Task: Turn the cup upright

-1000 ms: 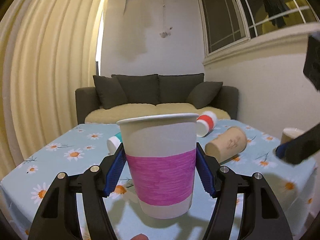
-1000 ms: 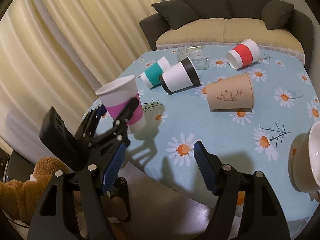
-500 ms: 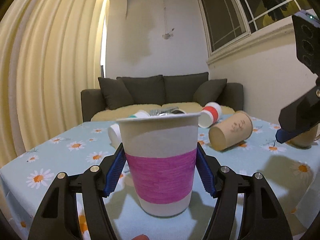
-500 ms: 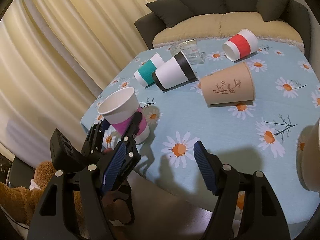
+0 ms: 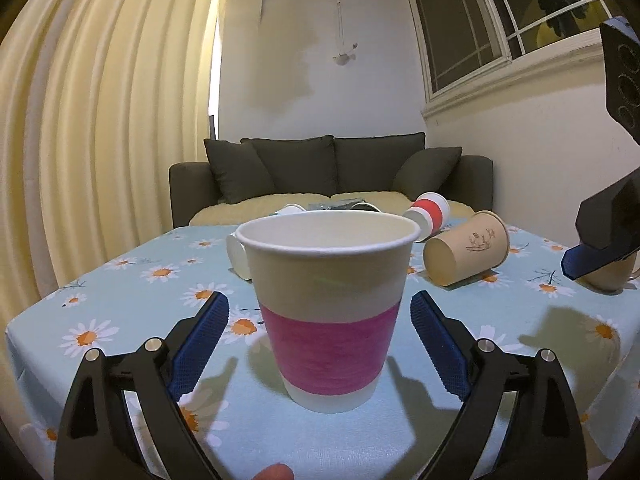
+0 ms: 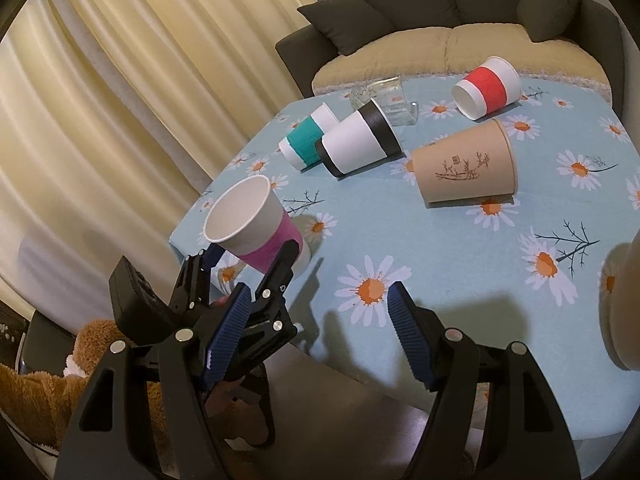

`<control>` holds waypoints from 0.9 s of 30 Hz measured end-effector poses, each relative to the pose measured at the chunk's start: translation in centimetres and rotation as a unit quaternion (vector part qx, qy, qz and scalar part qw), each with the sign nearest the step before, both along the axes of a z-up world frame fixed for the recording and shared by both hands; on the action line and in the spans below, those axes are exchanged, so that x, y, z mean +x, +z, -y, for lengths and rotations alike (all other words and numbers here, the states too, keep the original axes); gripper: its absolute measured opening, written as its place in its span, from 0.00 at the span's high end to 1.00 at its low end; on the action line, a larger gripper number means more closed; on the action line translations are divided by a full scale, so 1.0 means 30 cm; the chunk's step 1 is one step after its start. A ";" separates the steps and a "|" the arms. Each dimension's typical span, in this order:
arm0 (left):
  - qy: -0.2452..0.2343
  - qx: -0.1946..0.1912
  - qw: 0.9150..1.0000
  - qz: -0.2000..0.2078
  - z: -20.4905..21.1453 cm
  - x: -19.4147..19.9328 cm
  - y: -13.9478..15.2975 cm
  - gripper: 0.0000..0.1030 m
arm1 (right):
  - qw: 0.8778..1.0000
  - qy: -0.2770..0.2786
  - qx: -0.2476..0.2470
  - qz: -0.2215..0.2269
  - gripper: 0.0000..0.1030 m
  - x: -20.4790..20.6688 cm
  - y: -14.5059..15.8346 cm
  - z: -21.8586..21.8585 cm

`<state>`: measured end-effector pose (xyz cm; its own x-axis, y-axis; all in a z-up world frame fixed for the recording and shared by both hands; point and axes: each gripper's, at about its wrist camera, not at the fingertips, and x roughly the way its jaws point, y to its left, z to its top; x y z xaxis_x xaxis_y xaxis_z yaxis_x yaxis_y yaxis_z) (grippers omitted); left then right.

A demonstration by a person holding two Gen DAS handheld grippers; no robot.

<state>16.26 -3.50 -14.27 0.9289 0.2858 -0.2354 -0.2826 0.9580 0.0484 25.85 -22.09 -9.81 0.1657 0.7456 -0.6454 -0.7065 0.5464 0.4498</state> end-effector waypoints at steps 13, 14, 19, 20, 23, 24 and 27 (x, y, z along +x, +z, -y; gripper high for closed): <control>-0.030 -0.006 1.000 -0.002 0.020 -0.133 0.173 0.05 | 0.998 -0.012 0.055 0.015 0.19 -0.115 0.127 0.078; -0.035 -0.009 0.999 -0.003 0.022 -0.141 0.190 0.05 | 0.998 -0.013 0.058 0.017 0.18 -0.126 0.138 0.087; -0.043 -0.024 0.999 -0.015 0.015 -0.200 0.297 0.05 | 0.996 -0.020 0.086 0.022 0.14 -0.181 0.192 0.127; -0.049 -0.030 0.998 -0.017 0.012 -0.213 0.321 0.05 | 0.996 -0.021 0.087 0.025 0.14 -0.193 0.200 0.132; -0.067 -0.041 0.997 -0.020 0.005 -0.251 0.379 0.05 | 0.995 -0.026 0.088 0.025 0.12 -0.225 0.213 0.145; -0.077 -0.045 0.996 -0.023 0.001 -0.266 0.401 0.05 | 0.995 -0.027 0.088 0.026 0.11 -0.233 0.216 0.146; -0.097 -0.055 0.993 -0.028 -0.011 -0.299 0.442 0.05 | 0.995 -0.034 0.086 0.029 0.09 -0.270 0.225 0.157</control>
<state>7.28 -3.17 -1.02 0.9484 0.0736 -0.3083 -0.0929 0.9945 -0.0482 17.76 -26.80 -3.06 0.2530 0.8299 -0.4973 -0.6981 0.5125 0.5000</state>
